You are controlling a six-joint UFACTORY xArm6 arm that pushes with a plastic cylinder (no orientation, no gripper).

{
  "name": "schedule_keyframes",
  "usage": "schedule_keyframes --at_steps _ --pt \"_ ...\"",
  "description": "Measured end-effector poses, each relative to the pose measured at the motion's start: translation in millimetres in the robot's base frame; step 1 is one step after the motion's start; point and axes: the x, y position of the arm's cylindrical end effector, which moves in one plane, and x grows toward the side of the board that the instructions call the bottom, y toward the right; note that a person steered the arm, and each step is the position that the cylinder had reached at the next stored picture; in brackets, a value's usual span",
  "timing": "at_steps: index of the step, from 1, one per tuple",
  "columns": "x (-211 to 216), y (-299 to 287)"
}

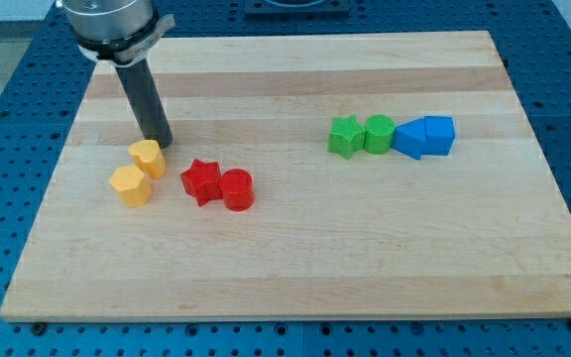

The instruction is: Go near the green star

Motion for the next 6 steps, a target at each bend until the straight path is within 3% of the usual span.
schedule_keyframes --at_steps 3,4,6 --pt "5.6 6.5" --pt "-4.5 53.2" --pt "33.1 173.7"
